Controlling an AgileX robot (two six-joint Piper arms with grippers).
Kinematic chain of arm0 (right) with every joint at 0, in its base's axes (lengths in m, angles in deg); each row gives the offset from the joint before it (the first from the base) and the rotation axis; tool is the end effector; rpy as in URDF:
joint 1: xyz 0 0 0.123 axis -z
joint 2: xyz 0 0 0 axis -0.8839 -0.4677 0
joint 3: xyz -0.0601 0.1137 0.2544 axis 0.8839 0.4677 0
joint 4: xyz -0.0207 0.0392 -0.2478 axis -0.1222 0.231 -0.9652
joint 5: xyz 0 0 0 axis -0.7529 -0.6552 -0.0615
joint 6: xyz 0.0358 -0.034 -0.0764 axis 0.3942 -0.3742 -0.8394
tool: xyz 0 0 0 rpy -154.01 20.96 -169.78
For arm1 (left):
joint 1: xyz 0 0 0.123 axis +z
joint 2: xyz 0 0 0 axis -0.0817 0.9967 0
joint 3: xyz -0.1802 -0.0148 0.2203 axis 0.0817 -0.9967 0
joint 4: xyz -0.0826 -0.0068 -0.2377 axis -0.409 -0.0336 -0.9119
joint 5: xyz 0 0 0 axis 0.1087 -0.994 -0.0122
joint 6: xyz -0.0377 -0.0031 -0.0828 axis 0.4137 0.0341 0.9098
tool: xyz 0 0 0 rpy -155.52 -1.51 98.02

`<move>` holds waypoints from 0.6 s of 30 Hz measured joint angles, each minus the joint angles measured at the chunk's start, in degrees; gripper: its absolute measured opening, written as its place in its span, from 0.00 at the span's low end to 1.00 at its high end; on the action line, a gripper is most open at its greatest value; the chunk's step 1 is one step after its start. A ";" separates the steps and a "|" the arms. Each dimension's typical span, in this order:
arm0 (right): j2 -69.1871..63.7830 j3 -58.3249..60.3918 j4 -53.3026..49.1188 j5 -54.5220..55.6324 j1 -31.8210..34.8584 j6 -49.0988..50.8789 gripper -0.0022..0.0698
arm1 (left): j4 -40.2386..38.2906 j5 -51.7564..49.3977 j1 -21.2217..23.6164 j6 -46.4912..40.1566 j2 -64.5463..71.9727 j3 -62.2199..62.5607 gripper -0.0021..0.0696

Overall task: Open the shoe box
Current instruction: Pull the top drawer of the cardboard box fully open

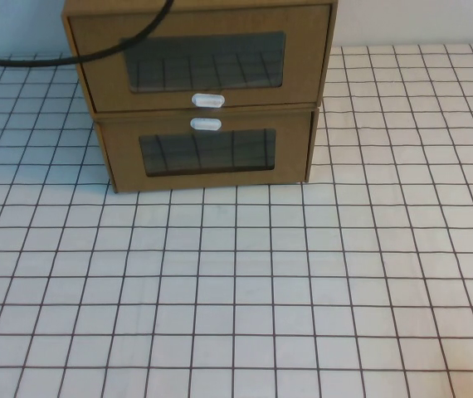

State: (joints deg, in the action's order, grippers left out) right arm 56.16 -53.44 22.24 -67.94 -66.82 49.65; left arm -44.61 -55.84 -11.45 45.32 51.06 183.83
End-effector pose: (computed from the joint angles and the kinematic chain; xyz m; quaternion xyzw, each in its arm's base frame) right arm 0.0522 0.0092 0.1744 -0.0318 0.7967 0.0583 0.6007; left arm 0.3442 -0.0959 0.4693 0.2977 0.7712 -0.2454 0.5064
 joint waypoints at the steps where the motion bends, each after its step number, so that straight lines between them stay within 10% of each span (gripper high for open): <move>1: 0.00 0.00 0.00 0.00 0.00 0.00 0.01 | 0.44 -0.85 -0.46 0.26 2.16 2.42 0.03; 18: 0.00 0.00 0.00 0.00 0.00 0.00 0.01 | 9.92 -9.20 -3.35 4.93 18.86 17.81 0.03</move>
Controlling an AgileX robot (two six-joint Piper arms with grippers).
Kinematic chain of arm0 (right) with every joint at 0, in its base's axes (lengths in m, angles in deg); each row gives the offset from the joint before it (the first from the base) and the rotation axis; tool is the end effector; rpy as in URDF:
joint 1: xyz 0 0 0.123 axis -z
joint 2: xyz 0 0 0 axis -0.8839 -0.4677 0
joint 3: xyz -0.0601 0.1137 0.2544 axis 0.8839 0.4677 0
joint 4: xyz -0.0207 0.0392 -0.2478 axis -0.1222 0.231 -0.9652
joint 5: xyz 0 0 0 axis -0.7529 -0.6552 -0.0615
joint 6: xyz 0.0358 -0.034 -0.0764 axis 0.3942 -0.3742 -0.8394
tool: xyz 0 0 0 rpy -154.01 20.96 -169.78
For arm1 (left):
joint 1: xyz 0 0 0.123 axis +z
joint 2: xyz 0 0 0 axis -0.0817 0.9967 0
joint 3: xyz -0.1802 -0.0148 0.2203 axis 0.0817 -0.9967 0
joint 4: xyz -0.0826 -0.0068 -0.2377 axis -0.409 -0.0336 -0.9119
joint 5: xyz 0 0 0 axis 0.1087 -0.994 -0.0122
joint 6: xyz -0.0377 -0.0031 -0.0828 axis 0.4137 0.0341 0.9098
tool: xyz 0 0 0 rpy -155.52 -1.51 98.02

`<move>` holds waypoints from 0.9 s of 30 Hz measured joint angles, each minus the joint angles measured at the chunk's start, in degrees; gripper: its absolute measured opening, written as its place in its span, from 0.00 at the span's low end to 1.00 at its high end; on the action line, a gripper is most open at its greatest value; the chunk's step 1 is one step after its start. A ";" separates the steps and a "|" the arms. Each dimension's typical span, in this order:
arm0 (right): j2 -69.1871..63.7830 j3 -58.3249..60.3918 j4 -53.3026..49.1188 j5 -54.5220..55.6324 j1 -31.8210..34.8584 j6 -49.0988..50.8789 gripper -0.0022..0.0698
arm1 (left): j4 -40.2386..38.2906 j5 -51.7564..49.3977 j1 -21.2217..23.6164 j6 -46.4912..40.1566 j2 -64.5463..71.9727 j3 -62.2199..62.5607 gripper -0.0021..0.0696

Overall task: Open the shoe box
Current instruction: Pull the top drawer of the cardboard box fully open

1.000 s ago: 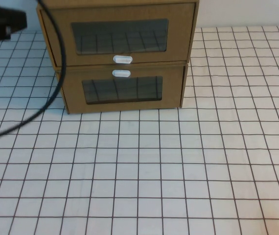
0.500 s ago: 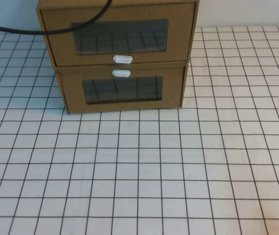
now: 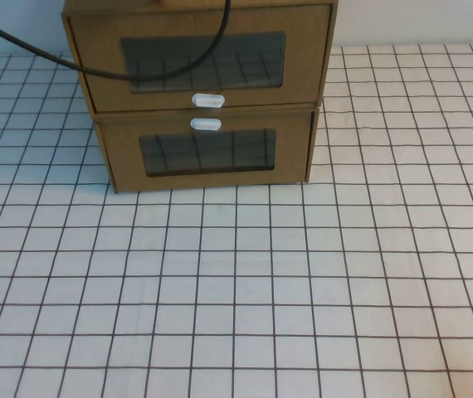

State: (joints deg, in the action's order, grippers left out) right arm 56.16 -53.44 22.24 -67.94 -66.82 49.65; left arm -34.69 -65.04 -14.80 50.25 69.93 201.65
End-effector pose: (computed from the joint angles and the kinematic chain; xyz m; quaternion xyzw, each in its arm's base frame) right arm 0.0522 0.0092 0.1744 -0.0318 0.7967 0.0583 0.6007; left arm 0.4183 -0.1245 0.4126 0.3421 0.8180 -0.2209 0.4063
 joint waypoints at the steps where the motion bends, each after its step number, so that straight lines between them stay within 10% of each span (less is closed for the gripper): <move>1: 0.00 0.00 0.00 0.00 0.00 0.00 0.01 | 0.23 -0.28 0.00 0.00 0.18 0.00 0.03; 19: 0.00 0.00 40.28 14.39 0.00 0.00 0.01 | 0.60 0.19 -0.08 0.21 1.06 0.56 0.03; 27: -6.62 -9.39 47.07 -3.15 0.00 -1.19 0.01 | 0.49 0.19 -0.08 0.21 1.06 0.56 0.03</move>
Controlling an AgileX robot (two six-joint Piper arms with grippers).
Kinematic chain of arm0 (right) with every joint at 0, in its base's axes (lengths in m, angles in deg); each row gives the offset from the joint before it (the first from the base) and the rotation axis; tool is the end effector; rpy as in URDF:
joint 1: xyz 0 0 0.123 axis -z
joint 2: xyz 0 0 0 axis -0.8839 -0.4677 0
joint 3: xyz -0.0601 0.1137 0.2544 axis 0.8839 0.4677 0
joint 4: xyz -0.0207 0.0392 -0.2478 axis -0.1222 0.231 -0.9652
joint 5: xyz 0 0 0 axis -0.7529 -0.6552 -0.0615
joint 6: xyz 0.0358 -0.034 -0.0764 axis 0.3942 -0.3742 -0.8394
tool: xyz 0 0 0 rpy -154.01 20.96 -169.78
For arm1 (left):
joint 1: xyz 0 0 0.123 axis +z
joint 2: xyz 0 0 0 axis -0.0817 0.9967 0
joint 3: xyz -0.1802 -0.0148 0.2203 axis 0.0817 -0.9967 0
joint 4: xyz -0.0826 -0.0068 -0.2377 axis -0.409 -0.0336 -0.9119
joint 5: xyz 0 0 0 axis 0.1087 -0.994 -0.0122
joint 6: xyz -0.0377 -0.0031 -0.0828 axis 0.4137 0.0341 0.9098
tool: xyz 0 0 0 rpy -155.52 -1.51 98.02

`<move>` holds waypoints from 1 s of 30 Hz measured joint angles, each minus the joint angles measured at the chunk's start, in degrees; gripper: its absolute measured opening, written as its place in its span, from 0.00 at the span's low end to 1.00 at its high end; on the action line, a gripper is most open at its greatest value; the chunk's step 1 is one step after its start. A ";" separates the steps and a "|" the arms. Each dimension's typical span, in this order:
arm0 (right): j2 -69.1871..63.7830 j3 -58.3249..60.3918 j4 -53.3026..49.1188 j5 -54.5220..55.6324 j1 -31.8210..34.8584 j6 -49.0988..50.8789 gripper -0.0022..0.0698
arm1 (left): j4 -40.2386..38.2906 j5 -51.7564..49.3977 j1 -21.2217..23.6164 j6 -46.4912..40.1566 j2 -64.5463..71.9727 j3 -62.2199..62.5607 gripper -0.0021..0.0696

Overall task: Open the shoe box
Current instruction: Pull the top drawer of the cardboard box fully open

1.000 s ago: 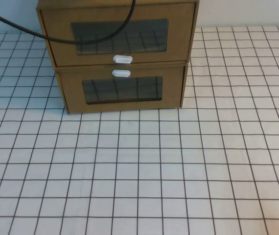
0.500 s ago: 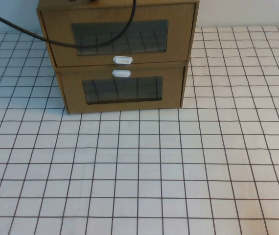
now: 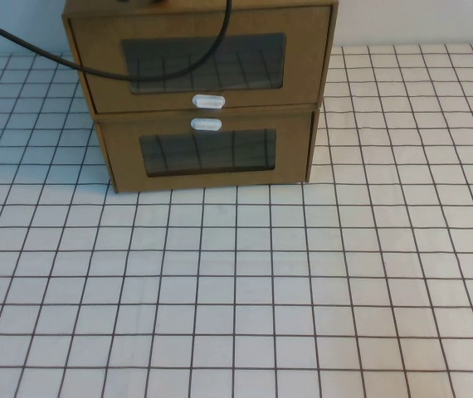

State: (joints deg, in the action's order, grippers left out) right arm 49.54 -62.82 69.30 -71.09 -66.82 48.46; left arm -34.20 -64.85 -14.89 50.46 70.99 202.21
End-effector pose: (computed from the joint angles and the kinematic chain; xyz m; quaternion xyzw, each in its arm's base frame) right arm 0.0516 0.0346 0.2336 0.1581 0.7276 0.3961 0.5374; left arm 0.4234 -0.1255 0.4072 0.3406 0.8210 -0.2184 0.4028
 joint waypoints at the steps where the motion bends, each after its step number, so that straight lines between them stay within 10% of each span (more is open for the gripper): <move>1: -2.66 -1.88 -0.76 -2.77 0.00 -0.65 0.01 | 0.00 0.00 0.00 0.00 0.00 0.00 0.03; 20: -50.21 -32.54 -9.65 -21.74 -0.70 -21.61 0.01 | 0.11 0.00 0.00 0.00 0.00 0.00 0.03; 30: -66.01 -50.51 -24.54 -18.00 -16.84 -14.67 0.01 | 0.11 0.00 0.00 0.10 0.00 0.09 0.03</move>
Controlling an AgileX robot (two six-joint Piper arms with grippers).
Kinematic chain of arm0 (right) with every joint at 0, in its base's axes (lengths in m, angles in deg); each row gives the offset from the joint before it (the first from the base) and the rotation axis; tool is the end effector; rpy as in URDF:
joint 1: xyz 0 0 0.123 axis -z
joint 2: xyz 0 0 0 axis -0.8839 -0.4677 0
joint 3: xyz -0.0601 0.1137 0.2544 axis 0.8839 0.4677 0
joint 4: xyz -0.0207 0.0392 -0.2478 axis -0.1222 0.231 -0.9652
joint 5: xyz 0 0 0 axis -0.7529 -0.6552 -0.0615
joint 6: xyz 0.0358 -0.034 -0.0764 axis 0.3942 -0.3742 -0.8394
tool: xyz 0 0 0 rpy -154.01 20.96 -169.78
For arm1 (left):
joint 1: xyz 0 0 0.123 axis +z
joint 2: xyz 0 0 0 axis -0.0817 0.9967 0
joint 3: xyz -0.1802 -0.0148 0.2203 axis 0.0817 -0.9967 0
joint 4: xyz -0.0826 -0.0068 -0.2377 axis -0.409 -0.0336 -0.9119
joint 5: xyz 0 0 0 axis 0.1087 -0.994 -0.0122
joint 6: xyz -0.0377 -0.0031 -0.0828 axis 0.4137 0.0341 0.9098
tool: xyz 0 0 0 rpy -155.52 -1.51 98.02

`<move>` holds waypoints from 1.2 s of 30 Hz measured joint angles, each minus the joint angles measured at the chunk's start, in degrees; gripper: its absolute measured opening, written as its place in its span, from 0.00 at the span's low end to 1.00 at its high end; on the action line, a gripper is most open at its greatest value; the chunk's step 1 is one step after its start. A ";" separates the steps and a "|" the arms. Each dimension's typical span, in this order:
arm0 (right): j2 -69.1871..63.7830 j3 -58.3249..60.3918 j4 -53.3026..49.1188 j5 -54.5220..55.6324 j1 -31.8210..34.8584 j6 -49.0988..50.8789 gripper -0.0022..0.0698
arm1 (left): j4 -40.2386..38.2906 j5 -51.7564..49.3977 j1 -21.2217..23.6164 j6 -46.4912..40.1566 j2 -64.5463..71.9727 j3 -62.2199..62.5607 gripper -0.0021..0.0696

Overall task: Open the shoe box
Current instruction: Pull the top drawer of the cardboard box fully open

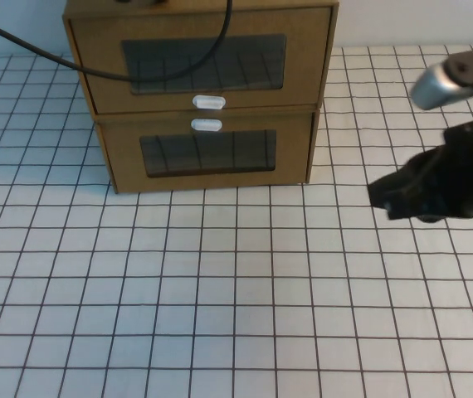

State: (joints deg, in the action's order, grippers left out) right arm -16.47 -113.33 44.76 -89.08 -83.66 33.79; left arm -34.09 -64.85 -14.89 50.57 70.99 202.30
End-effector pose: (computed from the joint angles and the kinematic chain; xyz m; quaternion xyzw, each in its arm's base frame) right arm 0.2303 0.1246 0.3280 -0.2137 0.8884 0.2363 0.3305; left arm 0.4234 -0.1254 0.4075 0.3401 0.8212 -0.2177 0.4032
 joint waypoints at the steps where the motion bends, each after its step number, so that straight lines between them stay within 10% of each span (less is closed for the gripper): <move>1: -1.57 -1.77 -2.16 0.26 -2.42 1.36 0.01 | 0.00 0.00 0.00 0.00 0.00 0.00 0.03; 14: -20.32 -18.27 -47.45 2.01 -27.23 25.50 0.01 | 0.00 0.00 0.00 0.21 0.00 0.00 0.03; 23: -27.88 -18.95 -91.46 8.02 -32.41 45.87 0.02 | 0.00 0.00 0.00 0.32 0.00 0.00 0.03; 36: -36.74 -19.47 -123.87 9.68 -32.41 63.65 0.38 | 0.00 0.00 0.00 0.32 0.00 0.00 0.03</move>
State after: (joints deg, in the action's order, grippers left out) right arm -53.20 -132.80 -79.11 -79.41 -116.07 97.44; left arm -34.09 -64.85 -14.89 50.88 70.99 202.30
